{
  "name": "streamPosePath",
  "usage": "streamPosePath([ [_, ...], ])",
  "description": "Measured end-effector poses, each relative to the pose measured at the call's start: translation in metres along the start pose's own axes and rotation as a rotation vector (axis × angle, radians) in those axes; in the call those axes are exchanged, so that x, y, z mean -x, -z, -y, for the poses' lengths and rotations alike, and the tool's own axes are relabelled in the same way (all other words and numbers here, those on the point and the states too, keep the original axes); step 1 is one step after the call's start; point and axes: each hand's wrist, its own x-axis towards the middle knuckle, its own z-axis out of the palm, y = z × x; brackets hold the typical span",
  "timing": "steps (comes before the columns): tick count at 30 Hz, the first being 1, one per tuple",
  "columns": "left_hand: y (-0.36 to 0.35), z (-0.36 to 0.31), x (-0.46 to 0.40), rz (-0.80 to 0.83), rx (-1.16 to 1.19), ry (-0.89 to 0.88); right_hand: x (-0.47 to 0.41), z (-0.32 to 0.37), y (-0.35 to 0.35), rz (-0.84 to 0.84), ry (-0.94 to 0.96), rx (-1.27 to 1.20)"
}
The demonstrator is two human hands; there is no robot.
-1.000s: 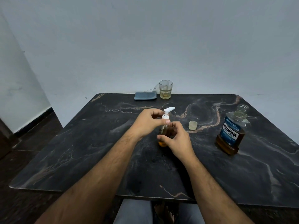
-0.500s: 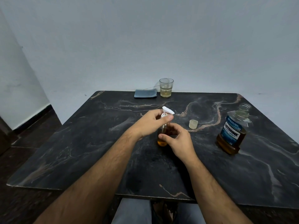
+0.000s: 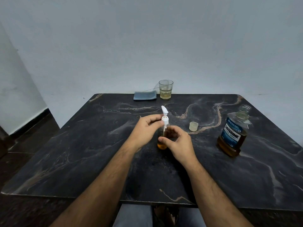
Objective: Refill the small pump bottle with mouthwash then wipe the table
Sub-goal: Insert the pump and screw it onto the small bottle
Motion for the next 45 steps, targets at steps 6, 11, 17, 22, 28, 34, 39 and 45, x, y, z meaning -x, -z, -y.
streamPosePath([
  [6, -0.014, 0.006, -0.005, -0.247, -0.177, 0.013, 0.001, 0.001, -0.002, -0.013, 0.026, 0.026],
  [11, -0.012, 0.005, -0.005, -0.260, -0.215, -0.002, 0.000, -0.001, -0.002, -0.013, 0.019, 0.037],
  [17, -0.007, -0.001, -0.003, -0.187, -0.279, -0.039, -0.001, -0.003, -0.003, -0.019, 0.002, 0.059],
  [22, -0.017, -0.005, 0.001, -0.311, -0.342, 0.031, 0.000, -0.001, -0.004, -0.039, 0.011, 0.064],
  [28, -0.024, -0.009, -0.001, -0.420, -0.440, 0.033, -0.001, -0.001, -0.006, -0.061, -0.011, 0.068],
  [34, -0.016, -0.005, -0.005, -0.328, -0.473, -0.093, -0.004, -0.001, -0.005, -0.017, -0.037, 0.021],
  [39, -0.002, 0.001, -0.015, -0.143, -0.449, -0.067, -0.005, -0.001, -0.002, 0.015, -0.035, 0.010],
  [45, 0.002, 0.000, -0.016, -0.089, -0.427, -0.129, -0.006, 0.000, 0.000, 0.038, -0.049, -0.016],
])
